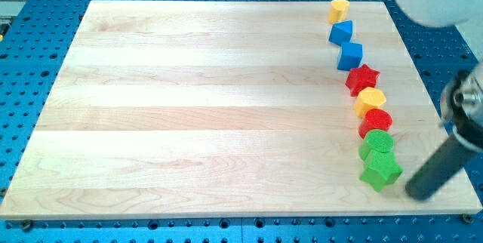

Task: Separate the green circle from the green star

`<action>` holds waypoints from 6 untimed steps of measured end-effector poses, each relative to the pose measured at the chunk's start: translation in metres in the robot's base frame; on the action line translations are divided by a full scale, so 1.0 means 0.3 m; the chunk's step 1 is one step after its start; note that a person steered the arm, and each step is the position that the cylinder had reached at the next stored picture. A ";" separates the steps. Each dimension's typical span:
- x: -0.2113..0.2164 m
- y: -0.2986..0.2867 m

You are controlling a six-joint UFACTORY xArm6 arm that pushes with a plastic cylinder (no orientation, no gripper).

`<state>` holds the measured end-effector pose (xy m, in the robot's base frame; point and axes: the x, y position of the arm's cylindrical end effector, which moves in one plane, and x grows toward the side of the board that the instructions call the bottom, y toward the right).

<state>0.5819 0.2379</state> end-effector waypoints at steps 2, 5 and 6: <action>-0.157 -0.166; -0.002 -0.294; -0.002 -0.184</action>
